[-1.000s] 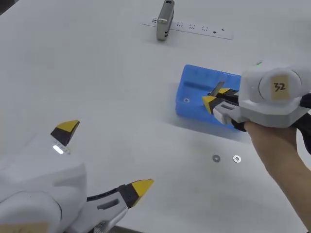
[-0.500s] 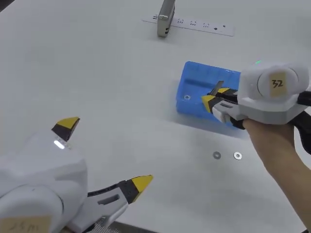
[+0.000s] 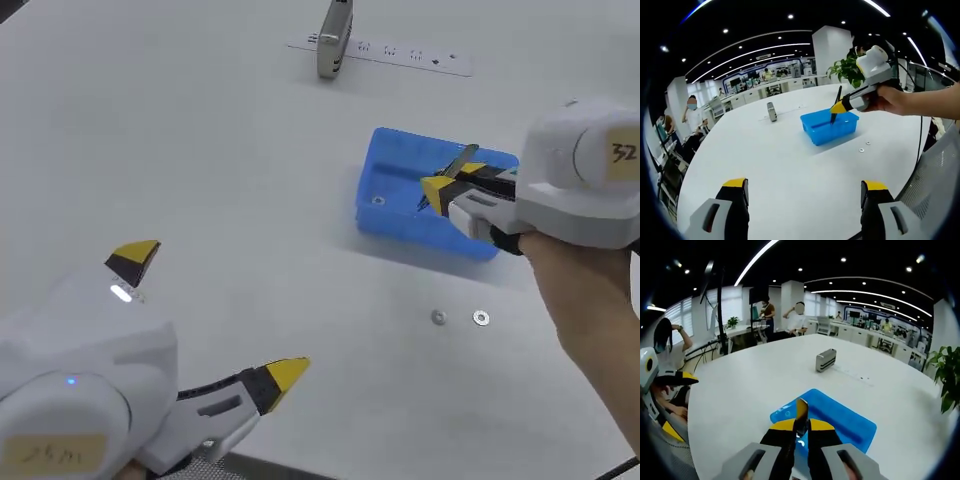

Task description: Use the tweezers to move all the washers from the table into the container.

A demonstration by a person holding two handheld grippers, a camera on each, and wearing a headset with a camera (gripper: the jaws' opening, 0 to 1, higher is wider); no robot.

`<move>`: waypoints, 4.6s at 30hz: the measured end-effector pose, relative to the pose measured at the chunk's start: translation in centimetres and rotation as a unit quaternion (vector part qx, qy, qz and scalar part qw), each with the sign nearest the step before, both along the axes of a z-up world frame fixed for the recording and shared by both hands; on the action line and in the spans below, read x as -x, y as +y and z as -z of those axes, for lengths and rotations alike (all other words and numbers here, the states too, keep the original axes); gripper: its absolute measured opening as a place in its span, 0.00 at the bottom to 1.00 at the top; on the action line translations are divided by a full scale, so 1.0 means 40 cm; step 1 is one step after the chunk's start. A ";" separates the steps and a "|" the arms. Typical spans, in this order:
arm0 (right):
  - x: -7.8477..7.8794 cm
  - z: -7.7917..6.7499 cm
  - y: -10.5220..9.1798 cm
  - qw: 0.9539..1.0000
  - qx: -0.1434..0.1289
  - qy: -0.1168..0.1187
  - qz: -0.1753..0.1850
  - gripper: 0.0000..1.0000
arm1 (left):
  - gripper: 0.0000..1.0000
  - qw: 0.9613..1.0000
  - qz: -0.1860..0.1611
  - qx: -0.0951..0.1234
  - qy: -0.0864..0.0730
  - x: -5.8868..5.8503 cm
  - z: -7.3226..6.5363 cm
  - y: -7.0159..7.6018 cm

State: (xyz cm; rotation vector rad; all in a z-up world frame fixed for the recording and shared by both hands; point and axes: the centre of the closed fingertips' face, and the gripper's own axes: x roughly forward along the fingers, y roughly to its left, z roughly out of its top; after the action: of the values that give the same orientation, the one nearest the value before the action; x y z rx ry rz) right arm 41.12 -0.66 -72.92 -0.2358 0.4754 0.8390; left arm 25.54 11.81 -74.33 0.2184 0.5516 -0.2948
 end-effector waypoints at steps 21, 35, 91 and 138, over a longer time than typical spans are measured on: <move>0.147 0.003 -0.070 0.999 0.009 0.035 -0.010 0.04 | 0.95 1.000 0.003 -0.003 0.002 0.000 0.001 -0.001; 0.195 0.105 -0.080 0.996 0.034 0.079 -0.013 0.04 | 0.95 1.000 0.005 -0.004 0.007 0.003 0.006 -0.004; 0.141 -0.035 -0.051 1.000 0.009 0.020 -0.020 0.04 | 0.96 1.000 0.012 0.001 0.013 0.007 0.011 -0.011; -0.034 0.093 -0.024 0.999 0.026 0.017 0.014 0.04 | 0.96 0.999 0.015 -0.004 0.030 0.010 0.033 -0.011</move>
State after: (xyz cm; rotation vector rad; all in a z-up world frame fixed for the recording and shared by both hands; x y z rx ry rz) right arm 42.49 -1.62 -76.66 -0.2621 0.5319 0.8049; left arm 25.14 11.39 -75.66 0.2272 0.6094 -0.3297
